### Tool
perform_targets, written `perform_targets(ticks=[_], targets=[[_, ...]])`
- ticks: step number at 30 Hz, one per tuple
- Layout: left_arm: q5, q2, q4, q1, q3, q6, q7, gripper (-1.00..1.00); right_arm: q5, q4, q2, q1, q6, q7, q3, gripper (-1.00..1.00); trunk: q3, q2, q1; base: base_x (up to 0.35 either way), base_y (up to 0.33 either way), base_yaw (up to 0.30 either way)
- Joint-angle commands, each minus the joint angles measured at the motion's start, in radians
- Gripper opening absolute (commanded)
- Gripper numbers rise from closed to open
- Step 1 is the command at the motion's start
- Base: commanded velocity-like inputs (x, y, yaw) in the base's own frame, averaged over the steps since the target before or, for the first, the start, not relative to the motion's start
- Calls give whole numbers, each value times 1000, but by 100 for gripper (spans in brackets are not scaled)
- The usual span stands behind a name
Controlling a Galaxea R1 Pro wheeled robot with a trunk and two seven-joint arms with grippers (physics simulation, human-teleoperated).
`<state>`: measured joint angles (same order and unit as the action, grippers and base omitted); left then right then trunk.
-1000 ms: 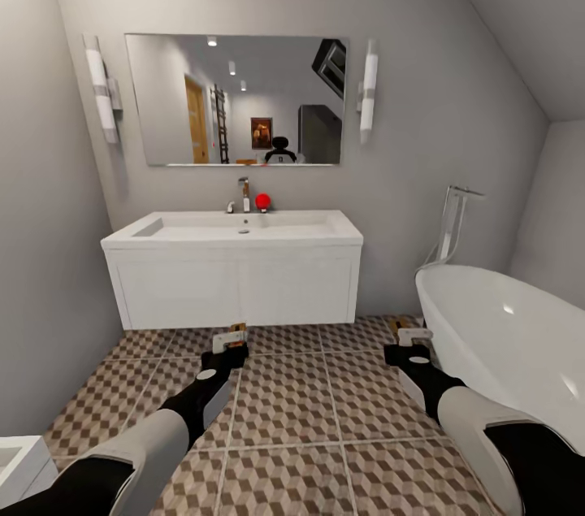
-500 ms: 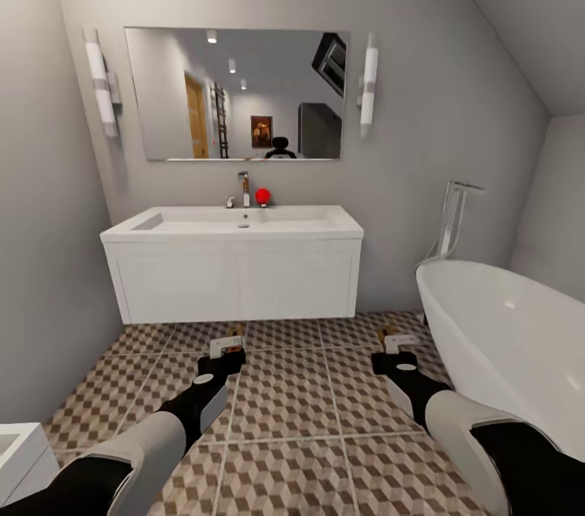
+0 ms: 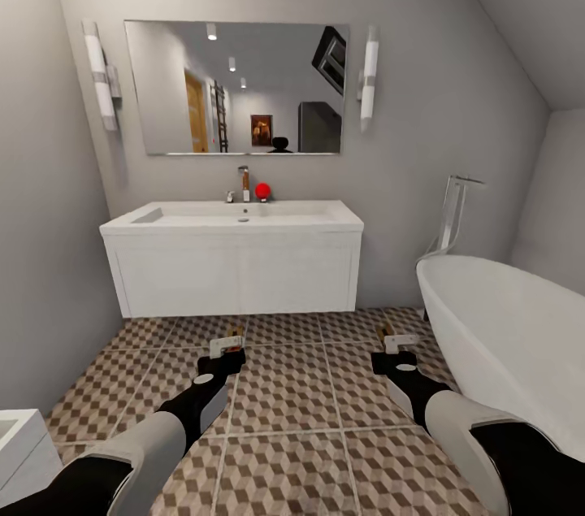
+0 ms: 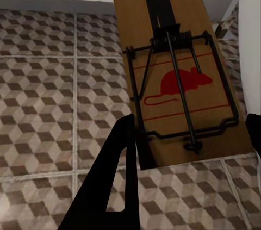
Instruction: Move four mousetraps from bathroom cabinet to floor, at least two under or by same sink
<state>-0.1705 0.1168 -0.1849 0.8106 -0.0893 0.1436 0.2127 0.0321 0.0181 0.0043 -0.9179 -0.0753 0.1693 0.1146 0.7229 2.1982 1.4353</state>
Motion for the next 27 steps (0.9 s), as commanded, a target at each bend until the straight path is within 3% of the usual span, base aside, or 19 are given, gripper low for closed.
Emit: perform_targets(ticks=[1,27], targets=[[-9,0,1,1,-9,4,6,-100,3,-1,0,-1,-2,4,8,-100,4,8,4,0,0,0],[-9,0,-4,1,-10,4,14,-100,3,-1,1,-1,-3,4,8,-100,86,190,103,0,0,0]])
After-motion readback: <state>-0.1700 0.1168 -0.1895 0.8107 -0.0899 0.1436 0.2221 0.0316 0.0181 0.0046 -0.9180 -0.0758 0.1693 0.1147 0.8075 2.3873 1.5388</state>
